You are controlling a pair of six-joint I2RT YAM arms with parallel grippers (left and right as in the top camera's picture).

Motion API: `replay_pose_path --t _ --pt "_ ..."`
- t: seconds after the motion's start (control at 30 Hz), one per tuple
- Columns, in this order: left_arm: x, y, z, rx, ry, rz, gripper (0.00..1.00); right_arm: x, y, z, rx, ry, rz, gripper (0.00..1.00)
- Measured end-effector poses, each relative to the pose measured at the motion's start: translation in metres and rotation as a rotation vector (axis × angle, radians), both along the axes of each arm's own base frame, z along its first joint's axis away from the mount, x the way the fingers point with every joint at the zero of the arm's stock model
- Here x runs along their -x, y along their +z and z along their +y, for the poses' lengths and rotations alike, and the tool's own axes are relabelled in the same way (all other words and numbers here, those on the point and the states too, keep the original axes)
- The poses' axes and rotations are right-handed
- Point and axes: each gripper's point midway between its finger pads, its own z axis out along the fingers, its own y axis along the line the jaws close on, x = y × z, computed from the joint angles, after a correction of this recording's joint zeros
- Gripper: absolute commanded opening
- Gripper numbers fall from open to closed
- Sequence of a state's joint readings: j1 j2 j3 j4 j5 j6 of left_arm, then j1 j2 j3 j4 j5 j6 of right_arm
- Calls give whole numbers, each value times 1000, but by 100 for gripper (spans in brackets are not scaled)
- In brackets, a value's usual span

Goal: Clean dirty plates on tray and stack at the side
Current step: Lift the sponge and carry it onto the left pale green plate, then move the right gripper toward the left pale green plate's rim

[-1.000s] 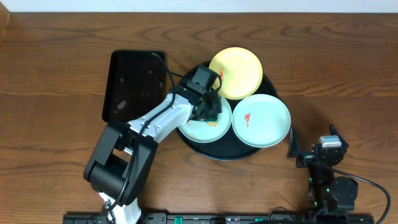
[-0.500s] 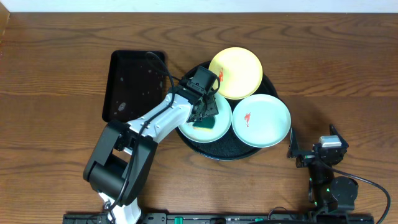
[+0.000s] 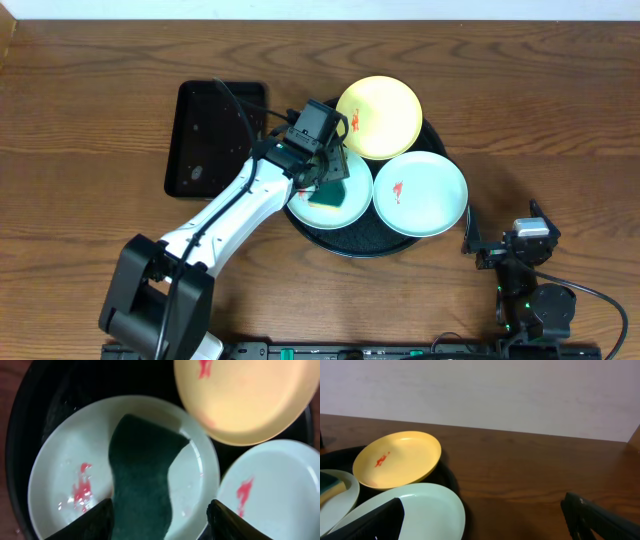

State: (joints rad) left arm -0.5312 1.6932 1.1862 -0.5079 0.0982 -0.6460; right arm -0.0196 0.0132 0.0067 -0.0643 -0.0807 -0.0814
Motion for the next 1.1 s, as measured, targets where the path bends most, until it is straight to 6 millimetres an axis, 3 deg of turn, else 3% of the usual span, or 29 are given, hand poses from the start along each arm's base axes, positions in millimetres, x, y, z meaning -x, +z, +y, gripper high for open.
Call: replay_pose_path --t 0.07,0.17,0.47,0.9,1.1 --pt "2 -2 3 -7 3 12 61 0 0 0 0 0 0 99" --pt "0 -3 10 -18 17 19 70 0 0 0 0 0 0 99" --pt "-4 -9 49 -78 94 58 84 0 0 0 0 0 0 99" --pt "-5 -9 51 -84 101 55 85 0 3 2 -6 9 -13 99" --pt "-5 -9 51 -84 101 55 85 4 28 32 -87 185 -103 99"
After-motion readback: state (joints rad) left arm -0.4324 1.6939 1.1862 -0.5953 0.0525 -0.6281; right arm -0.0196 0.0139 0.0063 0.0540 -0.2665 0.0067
